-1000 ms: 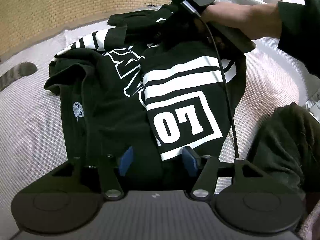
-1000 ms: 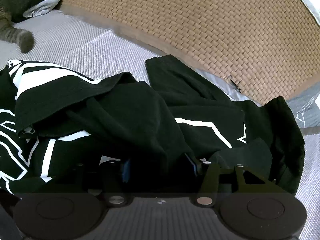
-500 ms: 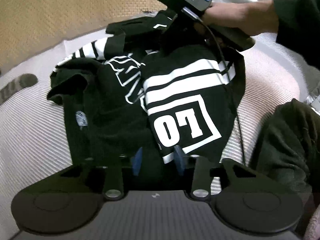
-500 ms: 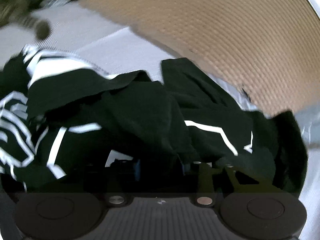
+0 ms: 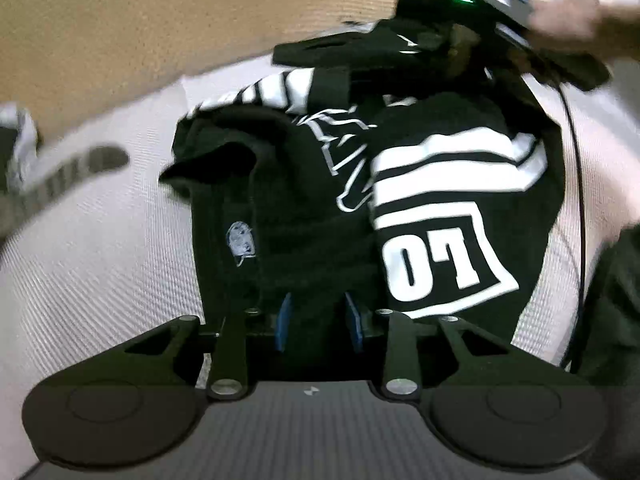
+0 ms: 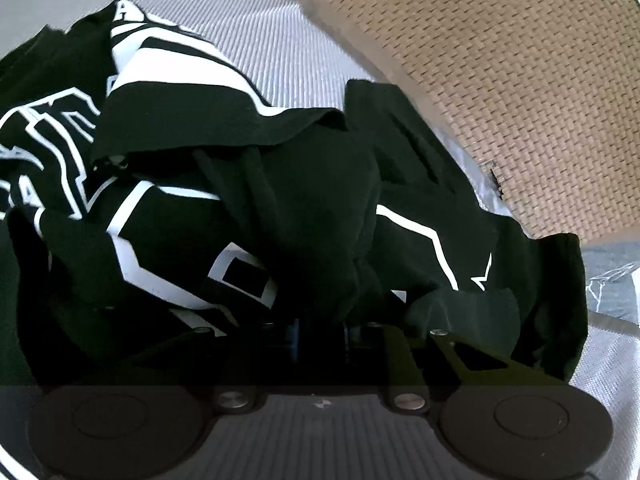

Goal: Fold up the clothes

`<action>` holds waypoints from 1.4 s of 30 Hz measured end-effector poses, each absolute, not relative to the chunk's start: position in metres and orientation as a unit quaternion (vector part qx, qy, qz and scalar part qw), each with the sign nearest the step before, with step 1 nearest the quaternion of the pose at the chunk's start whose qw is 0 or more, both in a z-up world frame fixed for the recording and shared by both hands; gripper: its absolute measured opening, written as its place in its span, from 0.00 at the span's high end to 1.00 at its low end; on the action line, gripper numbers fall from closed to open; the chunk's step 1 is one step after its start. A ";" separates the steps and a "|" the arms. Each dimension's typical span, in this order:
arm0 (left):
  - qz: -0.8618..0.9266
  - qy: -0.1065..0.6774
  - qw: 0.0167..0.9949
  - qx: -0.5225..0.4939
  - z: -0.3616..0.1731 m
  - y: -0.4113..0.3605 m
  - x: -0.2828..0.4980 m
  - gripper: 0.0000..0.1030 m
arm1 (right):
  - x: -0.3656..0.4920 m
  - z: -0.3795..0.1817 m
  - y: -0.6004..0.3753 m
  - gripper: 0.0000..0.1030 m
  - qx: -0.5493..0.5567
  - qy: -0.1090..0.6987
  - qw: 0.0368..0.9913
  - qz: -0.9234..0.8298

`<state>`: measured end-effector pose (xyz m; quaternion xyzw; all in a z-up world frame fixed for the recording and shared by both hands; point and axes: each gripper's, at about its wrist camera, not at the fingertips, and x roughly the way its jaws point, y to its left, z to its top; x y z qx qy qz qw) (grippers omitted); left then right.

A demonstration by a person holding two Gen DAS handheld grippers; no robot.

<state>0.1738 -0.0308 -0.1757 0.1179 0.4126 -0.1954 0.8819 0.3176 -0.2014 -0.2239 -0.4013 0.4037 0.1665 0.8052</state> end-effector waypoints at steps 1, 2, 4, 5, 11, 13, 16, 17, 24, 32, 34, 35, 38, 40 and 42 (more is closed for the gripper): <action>-0.194 0.418 0.881 0.108 -0.175 -0.028 0.178 0.71 | 0.318 -0.223 -0.203 0.80 -0.399 0.409 0.804 0.167; -0.192 0.419 0.881 0.109 -0.175 -0.027 0.180 0.73 | 0.319 -0.223 -0.204 0.80 -0.396 0.414 0.802 0.168; -0.193 0.412 0.882 0.125 -0.177 -0.029 0.183 0.73 | 0.319 -0.222 -0.206 0.80 -0.396 0.424 0.796 0.171; -0.193 0.408 0.882 0.133 -0.179 -0.029 0.183 0.73 | 0.318 -0.222 -0.206 0.80 -0.399 0.429 0.792 0.173; -0.193 0.402 0.884 0.141 -0.182 -0.026 0.189 0.73 | 0.311 -0.219 -0.211 0.80 -0.412 0.446 0.772 0.190; -0.195 0.401 0.884 0.142 -0.183 -0.025 0.194 0.73 | 0.307 -0.218 -0.215 0.80 -0.407 0.453 0.769 0.194; -0.196 0.401 0.883 0.144 -0.183 -0.025 0.202 0.73 | 0.298 -0.217 -0.219 0.80 -0.406 0.461 0.762 0.204; -0.198 0.400 0.883 0.145 -0.183 -0.024 0.205 0.73 | 0.295 -0.216 -0.220 0.80 -0.405 0.463 0.760 0.208; -0.198 0.398 0.885 0.140 -0.185 -0.025 0.220 0.73 | 0.277 -0.215 -0.226 0.81 -0.393 0.460 0.764 0.227; -0.208 0.407 0.878 0.141 -0.185 -0.020 0.239 0.74 | 0.267 -0.208 -0.231 0.81 -0.341 0.462 0.781 0.245; -0.211 0.409 0.877 0.139 -0.184 -0.019 0.241 0.74 | 0.264 -0.205 -0.233 0.81 -0.321 0.466 0.787 0.247; -0.214 0.408 0.877 0.140 -0.185 -0.018 0.242 0.74 | 0.263 -0.203 -0.233 0.81 -0.310 0.468 0.790 0.248; -0.214 0.402 0.878 0.144 -0.185 -0.019 0.244 0.75 | 0.253 -0.202 -0.233 0.81 -0.294 0.466 0.796 0.249; -0.212 0.400 0.879 0.148 -0.184 -0.022 0.244 0.75 | 0.247 -0.200 -0.233 0.81 -0.283 0.465 0.800 0.252; -0.212 0.400 0.878 0.154 -0.183 -0.024 0.244 0.75 | 0.242 -0.199 -0.232 0.81 -0.272 0.464 0.803 0.255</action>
